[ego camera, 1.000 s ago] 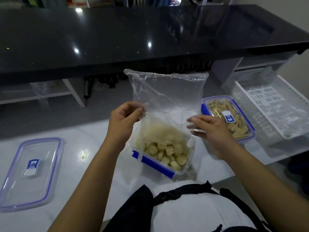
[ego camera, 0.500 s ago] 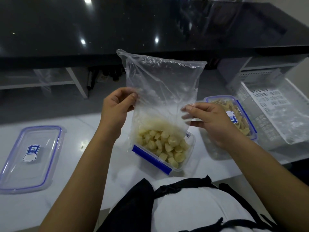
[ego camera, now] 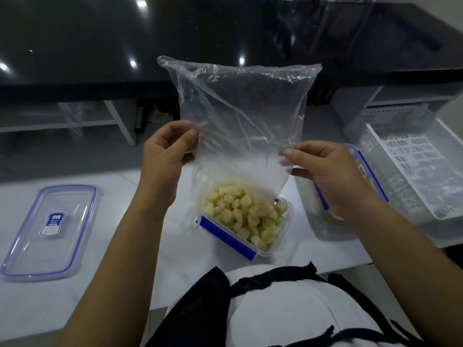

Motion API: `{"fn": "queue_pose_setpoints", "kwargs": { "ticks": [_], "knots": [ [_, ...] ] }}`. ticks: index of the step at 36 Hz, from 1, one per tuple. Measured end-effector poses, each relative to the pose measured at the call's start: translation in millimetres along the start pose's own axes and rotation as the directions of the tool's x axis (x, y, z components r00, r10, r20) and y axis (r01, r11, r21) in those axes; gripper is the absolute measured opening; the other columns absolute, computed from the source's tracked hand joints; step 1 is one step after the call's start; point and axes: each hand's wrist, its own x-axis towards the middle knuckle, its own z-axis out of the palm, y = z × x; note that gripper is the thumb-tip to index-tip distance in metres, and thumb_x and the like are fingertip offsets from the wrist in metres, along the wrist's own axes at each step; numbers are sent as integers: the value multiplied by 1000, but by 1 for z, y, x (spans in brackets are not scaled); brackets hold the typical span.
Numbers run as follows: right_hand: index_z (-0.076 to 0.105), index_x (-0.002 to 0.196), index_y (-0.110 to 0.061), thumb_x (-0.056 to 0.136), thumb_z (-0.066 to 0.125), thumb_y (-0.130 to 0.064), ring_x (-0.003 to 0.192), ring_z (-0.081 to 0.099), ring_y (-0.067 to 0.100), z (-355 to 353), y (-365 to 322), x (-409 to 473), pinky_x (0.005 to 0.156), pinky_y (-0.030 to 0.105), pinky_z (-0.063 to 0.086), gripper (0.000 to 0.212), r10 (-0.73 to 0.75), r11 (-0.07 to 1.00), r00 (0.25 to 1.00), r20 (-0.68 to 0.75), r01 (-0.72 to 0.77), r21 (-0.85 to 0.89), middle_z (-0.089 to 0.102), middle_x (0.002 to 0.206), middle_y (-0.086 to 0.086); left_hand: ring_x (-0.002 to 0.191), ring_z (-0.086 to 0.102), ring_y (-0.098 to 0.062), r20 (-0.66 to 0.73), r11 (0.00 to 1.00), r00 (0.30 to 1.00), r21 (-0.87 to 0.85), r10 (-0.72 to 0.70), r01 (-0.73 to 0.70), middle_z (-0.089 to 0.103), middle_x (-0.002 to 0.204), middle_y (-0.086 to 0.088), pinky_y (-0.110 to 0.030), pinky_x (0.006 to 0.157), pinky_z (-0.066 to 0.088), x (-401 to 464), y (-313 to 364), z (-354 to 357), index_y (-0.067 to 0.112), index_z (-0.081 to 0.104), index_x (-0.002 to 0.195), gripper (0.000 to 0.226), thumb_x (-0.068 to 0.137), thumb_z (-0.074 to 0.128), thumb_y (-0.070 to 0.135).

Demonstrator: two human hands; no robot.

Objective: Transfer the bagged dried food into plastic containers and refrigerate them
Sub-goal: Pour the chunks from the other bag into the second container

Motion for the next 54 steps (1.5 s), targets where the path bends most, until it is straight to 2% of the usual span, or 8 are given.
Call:
{"fn": "queue_pose_setpoints", "kwargs": {
  "ticks": [8, 12, 16, 19, 24, 30, 42, 54],
  "knots": [
    [74, 86, -11, 84, 74, -13, 90, 66, 21, -7, 6, -1, 85, 35, 56, 3, 7, 999, 998, -62, -4, 41, 72, 101, 22, 78, 68, -12, -59, 998, 996, -10, 62, -62, 75, 85, 7, -33, 75, 59, -10, 8, 9, 9, 57, 123, 28, 95, 61, 5],
    [75, 89, -12, 86, 73, -13, 88, 67, 14, -12, 1, -6, 87, 36, 57, 4, -29, 997, 999, -40, 26, -69, 74, 96, 13, 82, 68, -13, -88, 997, 993, -4, 82, -82, 74, 80, 9, -41, 82, 56, -17, 12, 19, 22, 47, 117, 29, 97, 59, 5],
    [76, 83, -22, 84, 76, -14, 86, 69, 14, -35, -12, -17, 85, 26, 55, 8, -198, 980, 976, -86, 197, -27, 75, 83, -2, 78, 67, -7, -17, 982, 982, 23, 190, -190, 72, 83, 16, -29, 73, 56, -24, 20, 36, 22, 46, 108, 27, 98, 53, -2],
    [77, 91, -14, 85, 76, -18, 85, 69, 11, -43, -7, -6, 84, 26, 53, 8, -107, 989, 992, -70, 99, -112, 76, 90, 4, 82, 65, -3, -18, 968, 970, 62, 244, -242, 66, 90, 13, -22, 75, 53, -24, 26, 48, 18, 53, 100, 26, 95, 51, -7],
    [74, 88, -10, 86, 73, -12, 81, 64, 11, -77, 9, -1, 75, 22, 53, 3, 22, 996, 989, -145, -9, 88, 71, 82, 3, 84, 63, -7, 52, 952, 963, 146, 263, -268, 67, 88, 11, -21, 78, 53, -16, 34, 76, 23, 63, 93, 31, 96, 47, -3],
    [75, 79, -18, 85, 73, -10, 85, 65, 15, -156, 23, 3, 87, 39, 55, 10, 115, 982, 968, -224, -77, 173, 71, 91, 6, 80, 63, -10, 178, 961, 963, 157, 201, -229, 69, 91, 5, -24, 73, 53, 1, 32, 153, 23, 68, 94, 29, 95, 51, -1],
    [73, 87, -7, 87, 70, -7, 82, 66, 21, -305, 56, 5, 92, 46, 54, 3, 199, 965, 925, -324, -126, 232, 71, 85, 8, 79, 64, -9, 370, 974, 922, 138, 116, -178, 70, 89, 7, -22, 70, 52, 4, 5, 316, 23, 67, 94, 28, 97, 51, 0],
    [69, 84, -10, 89, 69, -11, 76, 69, 18, -433, 46, 83, 72, 35, 61, 6, 143, 988, 924, -355, -115, 98, 69, 79, 2, 77, 67, -18, 382, 992, 918, 102, -110, 76, 71, 89, -2, -30, 68, 59, 20, -15, 419, 18, 71, 101, 20, 96, 58, 4]
  ]
}}
